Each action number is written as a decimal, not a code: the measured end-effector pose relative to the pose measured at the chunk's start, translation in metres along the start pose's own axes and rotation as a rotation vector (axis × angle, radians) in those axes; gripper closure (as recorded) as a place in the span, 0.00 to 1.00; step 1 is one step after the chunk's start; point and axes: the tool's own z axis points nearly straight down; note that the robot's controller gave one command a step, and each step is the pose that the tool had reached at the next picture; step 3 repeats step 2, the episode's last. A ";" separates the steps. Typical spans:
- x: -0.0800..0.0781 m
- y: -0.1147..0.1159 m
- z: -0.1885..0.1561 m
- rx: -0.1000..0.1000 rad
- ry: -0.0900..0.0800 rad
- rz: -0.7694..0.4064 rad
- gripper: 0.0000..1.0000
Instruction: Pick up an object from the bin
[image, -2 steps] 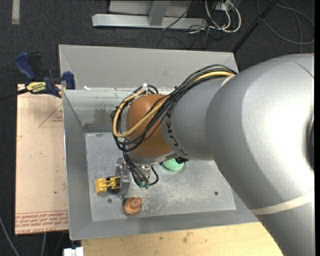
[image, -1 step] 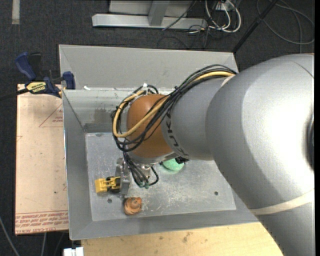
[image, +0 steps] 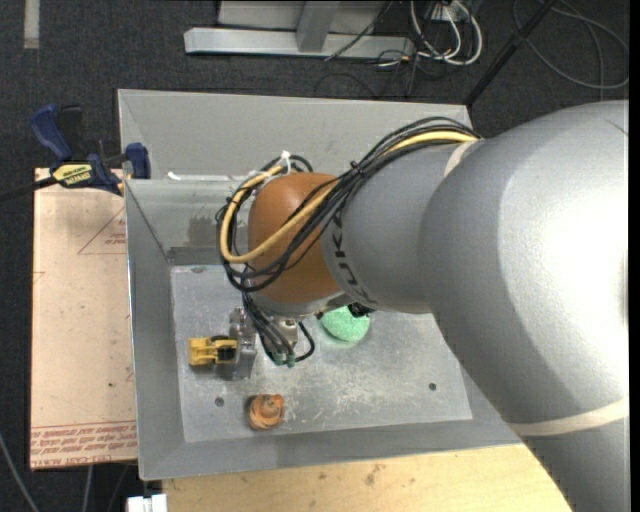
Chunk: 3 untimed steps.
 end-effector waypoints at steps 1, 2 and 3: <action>0.004 0.002 -0.016 -0.001 -0.003 0.000 1.00; 0.007 -0.028 -0.157 -0.001 -0.004 0.003 1.00; 0.007 -0.028 -0.157 -0.001 -0.004 0.003 1.00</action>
Offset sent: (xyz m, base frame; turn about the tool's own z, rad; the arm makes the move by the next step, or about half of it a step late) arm -0.0098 -0.0282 0.1566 0.0036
